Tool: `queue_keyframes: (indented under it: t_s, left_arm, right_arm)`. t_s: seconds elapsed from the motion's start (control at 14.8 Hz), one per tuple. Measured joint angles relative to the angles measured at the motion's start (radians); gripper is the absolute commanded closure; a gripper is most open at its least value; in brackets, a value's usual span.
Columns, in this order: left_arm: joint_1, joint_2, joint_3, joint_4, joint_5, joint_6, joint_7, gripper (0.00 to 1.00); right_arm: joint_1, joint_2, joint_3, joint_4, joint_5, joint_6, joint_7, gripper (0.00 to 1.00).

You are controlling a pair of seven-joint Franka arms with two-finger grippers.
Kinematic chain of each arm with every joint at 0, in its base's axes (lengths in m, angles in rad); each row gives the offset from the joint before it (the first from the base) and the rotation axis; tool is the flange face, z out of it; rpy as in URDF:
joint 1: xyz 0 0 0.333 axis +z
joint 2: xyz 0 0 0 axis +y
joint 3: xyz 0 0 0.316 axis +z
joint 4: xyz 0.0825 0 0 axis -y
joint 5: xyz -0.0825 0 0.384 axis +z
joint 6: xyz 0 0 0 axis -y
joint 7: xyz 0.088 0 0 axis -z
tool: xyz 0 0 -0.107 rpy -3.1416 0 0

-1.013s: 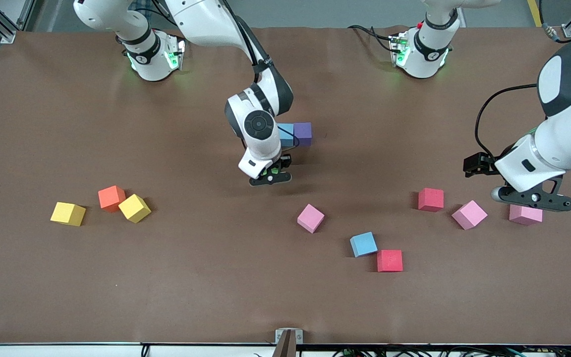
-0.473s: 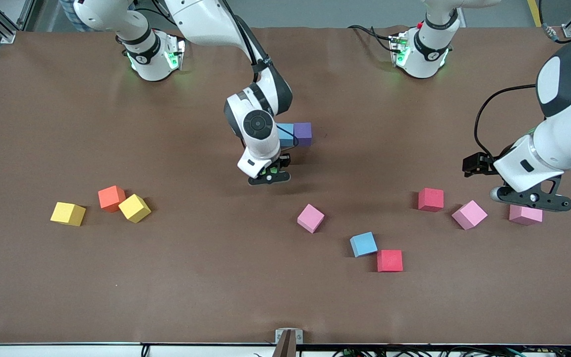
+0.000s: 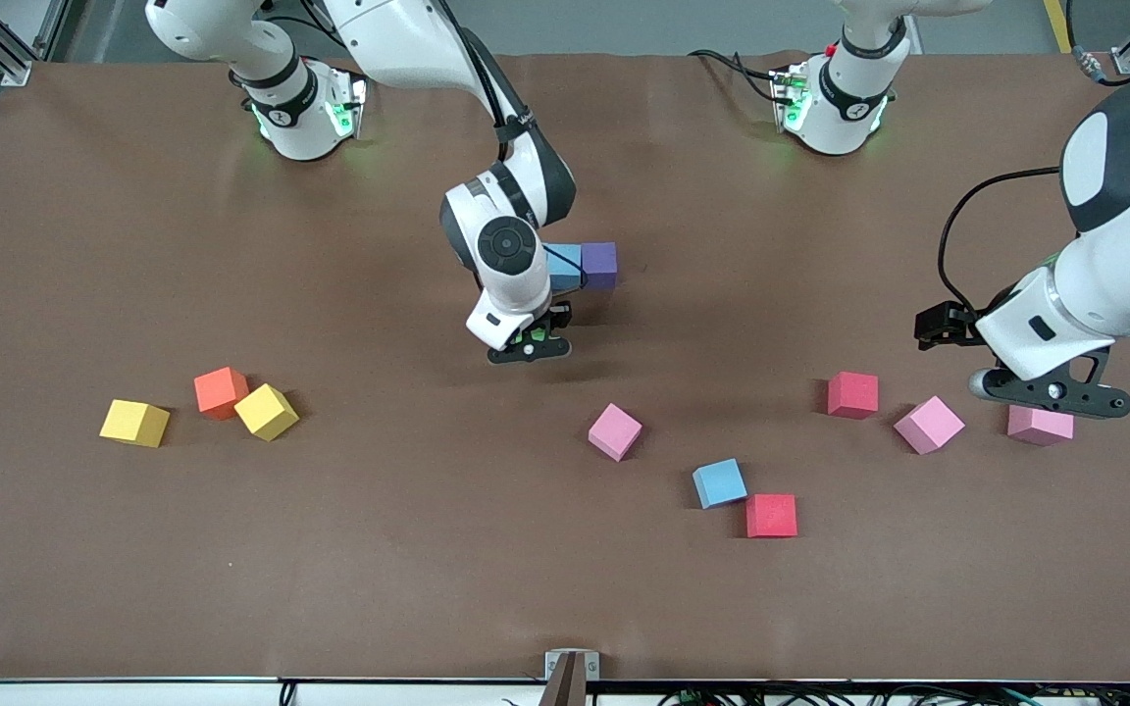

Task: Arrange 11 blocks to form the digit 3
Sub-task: 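Lower the green cube below the purple cube, open the right gripper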

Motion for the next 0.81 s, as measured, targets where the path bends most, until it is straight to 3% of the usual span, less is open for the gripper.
queue_keyframes:
  t_s: [0.68, 0.74, 0.81]
  left_arm:
    - [-0.002, 0.0, -0.001, -0.003, 0.0, 0.0, 0.0, 0.0]
    - [-0.002, 0.0, -0.001, -0.003, 0.0, 0.0, 0.0, 0.0]
    - [-0.002, 0.0, -0.001, -0.003, 0.0, 0.0, 0.0, 0.0]
  right_arm:
    - [0.0, -0.001, 0.0, -0.002, 0.0, 0.0, 0.045, 0.79]
    - [0.0, -0.001, 0.0, -0.002, 0.0, 0.0, 0.046, 0.74]
    - [0.0, -0.001, 0.0, -0.002, 0.0, 0.0, 0.046, 0.56]
